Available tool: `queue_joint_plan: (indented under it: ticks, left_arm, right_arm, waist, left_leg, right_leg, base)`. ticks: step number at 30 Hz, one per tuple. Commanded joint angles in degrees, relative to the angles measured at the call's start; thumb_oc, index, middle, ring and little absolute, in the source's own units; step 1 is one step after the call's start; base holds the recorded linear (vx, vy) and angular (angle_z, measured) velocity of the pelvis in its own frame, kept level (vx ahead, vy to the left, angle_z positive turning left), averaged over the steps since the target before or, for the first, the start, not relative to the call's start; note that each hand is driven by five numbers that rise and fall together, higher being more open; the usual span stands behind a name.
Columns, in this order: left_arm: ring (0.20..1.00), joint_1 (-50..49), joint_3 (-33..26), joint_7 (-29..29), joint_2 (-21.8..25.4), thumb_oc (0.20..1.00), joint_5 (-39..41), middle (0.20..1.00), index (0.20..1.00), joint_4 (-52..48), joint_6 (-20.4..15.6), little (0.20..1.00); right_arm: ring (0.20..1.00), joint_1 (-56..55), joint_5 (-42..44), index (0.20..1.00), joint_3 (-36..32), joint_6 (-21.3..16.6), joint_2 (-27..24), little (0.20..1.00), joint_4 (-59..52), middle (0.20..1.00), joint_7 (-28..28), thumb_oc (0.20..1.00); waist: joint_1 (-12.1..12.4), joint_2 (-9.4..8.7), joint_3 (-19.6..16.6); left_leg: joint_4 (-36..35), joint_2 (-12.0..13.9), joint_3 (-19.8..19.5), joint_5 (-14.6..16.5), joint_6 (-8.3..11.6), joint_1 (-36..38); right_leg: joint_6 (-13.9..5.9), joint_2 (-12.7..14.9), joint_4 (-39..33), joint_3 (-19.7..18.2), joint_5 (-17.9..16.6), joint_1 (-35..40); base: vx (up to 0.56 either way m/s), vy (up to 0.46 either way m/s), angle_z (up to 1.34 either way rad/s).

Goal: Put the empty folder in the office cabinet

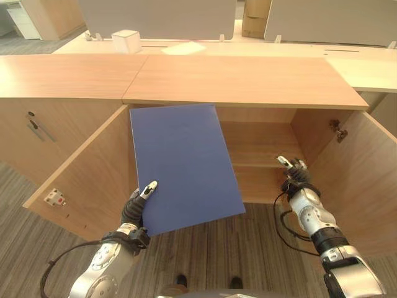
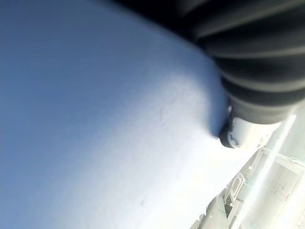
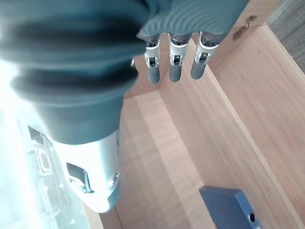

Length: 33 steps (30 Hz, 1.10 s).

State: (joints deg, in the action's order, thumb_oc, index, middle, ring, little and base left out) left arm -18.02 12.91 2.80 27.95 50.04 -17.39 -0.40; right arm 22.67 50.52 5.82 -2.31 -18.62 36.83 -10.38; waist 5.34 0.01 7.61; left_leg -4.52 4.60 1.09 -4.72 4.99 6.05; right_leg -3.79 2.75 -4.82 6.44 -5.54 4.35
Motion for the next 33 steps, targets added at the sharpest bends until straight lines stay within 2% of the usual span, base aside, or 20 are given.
queue_joint_plan:
  ticks: [1,5,7,8,10,11,14,16,18,25,33]
  left_arm:
    - [0.2,0.5,-2.1,0.3,1.3,0.2,-3.1,0.2,0.2,-3.3,-4.1,0.2]
    - [0.2,1.2,-1.7,0.2,0.8,0.2,-3.4,0.2,0.2,-3.1,-3.9,0.2]
    - [0.2,1.9,-1.4,-0.1,1.0,0.2,-4.4,0.2,0.2,-3.1,-3.6,0.2]
    - [0.2,1.9,-1.4,-0.1,1.0,0.2,-4.4,0.2,0.2,-3.1,-3.6,0.2]
    - [0.2,2.5,-1.5,0.1,1.2,0.2,-5.4,0.2,0.2,-3.0,-3.3,0.2]
    - [0.2,2.4,-1.5,0.1,1.2,0.2,-5.4,0.2,0.2,-3.0,-3.3,0.2]
    - [0.2,2.4,-2.3,0.8,1.3,0.2,-6.6,0.2,0.2,-3.5,-3.5,0.2]
    - [0.2,2.2,-2.4,1.1,1.4,0.2,-6.9,0.2,0.2,-3.6,-3.5,0.2]
    - [0.2,1.8,-2.9,2.1,2.0,0.2,-7.3,0.2,0.2,-4.1,-3.9,0.2]
    - [0.2,1.7,-3.1,3.4,2.6,0.2,-7.6,0.2,0.2,-4.9,-4.4,0.2]
    - [0.2,2.4,-3.4,3.7,2.5,0.2,-8.2,0.2,0.2,-4.5,-4.6,0.2]
  right_arm:
    - [1.0,5.7,-1.2,1.0,-0.8,-4.4,1.4,1.0,-0.4,1.0,-1.9,1.0]
    - [1.0,4.7,0.2,1.0,1.1,-3.8,2.9,1.0,-3.0,1.0,-0.5,1.0]
    - [1.0,2.8,1.2,1.0,5.7,-2.7,4.1,1.0,-10.9,1.0,2.4,1.0]
    - [1.0,2.7,1.2,1.0,5.8,-2.7,4.1,1.0,-11.0,1.0,2.3,1.0]
    - [1.0,-0.2,0.8,1.0,11.9,-1.3,2.9,1.0,-21.9,1.0,6.9,1.0]
    - [1.0,-0.3,0.8,1.0,11.9,-1.3,2.8,1.0,-22.0,1.0,6.8,1.0]
    - [1.0,-2.6,0.5,1.0,19.2,0.2,-1.7,1.0,-34.7,1.0,14.3,1.0]
    - [1.0,-2.8,0.5,1.0,20.7,0.6,-3.1,1.0,-37.1,1.0,16.1,1.0]
    - [1.0,-3.0,0.8,1.0,24.4,1.7,-7.8,1.0,-41.8,1.0,19.9,1.0]
    - [1.0,-2.7,2.3,1.0,28.7,3.6,-14.7,1.0,-44.4,1.0,23.8,1.0]
    - [1.0,-3.8,1.0,1.0,28.4,4.4,-15.0,1.0,-43.1,1.0,23.8,1.0]
  waist:
    - [0.1,-3.37,-3.3]
    - [-0.2,-3.34,-3.2]
    - [-0.5,-3.4,-3.0]
    - [-0.5,-3.38,-3.1]
    - [-0.8,-3.62,-2.9]
    - [-0.8,-3.59,-3.0]
    - [-1.0,-4.02,-3.1]
    - [-1.0,-4.11,-3.1]
    - [-0.7,-4.47,-3.1]
    - [0.3,-5.58,-2.9]
    - [1.5,-6.57,-2.6]
  left_leg:
    - [-0.5,-0.8,0.0,4.9,-0.56,-3.3]
    - [-0.5,-0.8,0.2,5.0,-0.56,-3.1]
    - [-0.5,-0.8,0.4,4.9,-0.51,-3.1]
    - [-0.5,-0.8,0.4,4.9,-0.51,-3.1]
    - [-0.5,-0.7,0.5,4.8,-0.42,-3.2]
    - [-0.5,-0.7,0.5,4.8,-0.42,-3.2]
    - [-0.5,-0.8,0.4,4.7,-0.3,-3.5]
    - [-0.5,-0.7,0.4,4.6,-0.29,-3.5]
    - [-0.5,-0.9,0.2,4.6,-0.26,-3.8]
    - [-0.5,-1.1,-0.2,4.5,-0.15,-4.3]
    - [-0.5,-1.2,-0.6,4.4,-0.28,-4.8]
  right_leg:
    - [-5.14,7.5,5.1,0.7,9.5,2.6]
    - [-5.08,7.5,5.1,0.4,9.3,2.6]
    - [-5.03,7.5,5.1,0.2,9.1,2.2]
    - [-5.03,7.5,5.2,0.2,9.1,2.2]
    - [-5.03,7.6,5.1,0.1,8.9,2.1]
    - [-5.03,7.6,5.1,0.1,8.9,2.1]
    - [-5.11,7.7,4.9,0.3,8.9,2.1]
    - [-5.16,7.7,4.9,0.5,8.9,2.1]
    - [-5.3,7.9,4.8,0.9,8.9,2.1]
    - [-5.63,8.2,4.6,1.7,8.8,2.1]
    - [-5.75,8.3,4.8,2.0,8.7,1.6]
  base:
    - [0.0,0.006,-0.05]
    - [-0.01,0.007,-0.04]
    - [-0.01,0.005,-0.05]
    - [-0.01,-0.001,-0.08]
    - [0.0,-0.002,-0.03]
    - [0.0,0.0,0.0]
    - [0.0,0.0,0.0]
    - [0.0,0.0,0.0]
    - [0.0,0.0,0.0]
    - [0.0,0.003,0.05]
    - [0.0,0.001,0.03]
